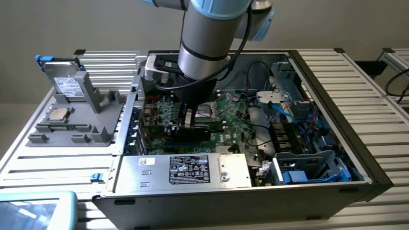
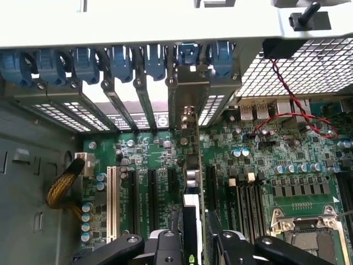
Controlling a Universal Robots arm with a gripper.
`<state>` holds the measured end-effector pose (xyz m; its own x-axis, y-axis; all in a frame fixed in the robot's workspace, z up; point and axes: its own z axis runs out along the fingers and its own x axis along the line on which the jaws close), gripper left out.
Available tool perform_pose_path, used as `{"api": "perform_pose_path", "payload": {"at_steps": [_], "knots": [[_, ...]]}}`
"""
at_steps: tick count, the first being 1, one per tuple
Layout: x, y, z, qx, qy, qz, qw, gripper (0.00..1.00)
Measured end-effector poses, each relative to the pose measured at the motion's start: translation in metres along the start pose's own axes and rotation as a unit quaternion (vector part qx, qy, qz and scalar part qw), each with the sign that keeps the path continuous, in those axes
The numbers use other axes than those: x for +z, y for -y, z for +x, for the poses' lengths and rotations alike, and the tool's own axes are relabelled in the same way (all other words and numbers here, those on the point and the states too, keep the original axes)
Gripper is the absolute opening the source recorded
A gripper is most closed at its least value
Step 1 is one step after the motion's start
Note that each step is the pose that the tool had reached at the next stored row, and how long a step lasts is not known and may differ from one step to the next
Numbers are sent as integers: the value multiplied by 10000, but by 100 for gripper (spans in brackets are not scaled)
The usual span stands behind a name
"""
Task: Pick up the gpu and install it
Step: 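Insert the gpu into the slot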
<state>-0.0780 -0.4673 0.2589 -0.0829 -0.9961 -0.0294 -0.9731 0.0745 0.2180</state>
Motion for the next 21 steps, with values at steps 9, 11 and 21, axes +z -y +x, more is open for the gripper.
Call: {"api": "perform_pose_path", "payload": {"at_steps": [9,11,21], "knots": [[4,4,24,0,-1,-2,10000,28],[5,3,25,1,-1,-4,10000,28],[22,8,29,1,-2,-25,10000,28]]}}
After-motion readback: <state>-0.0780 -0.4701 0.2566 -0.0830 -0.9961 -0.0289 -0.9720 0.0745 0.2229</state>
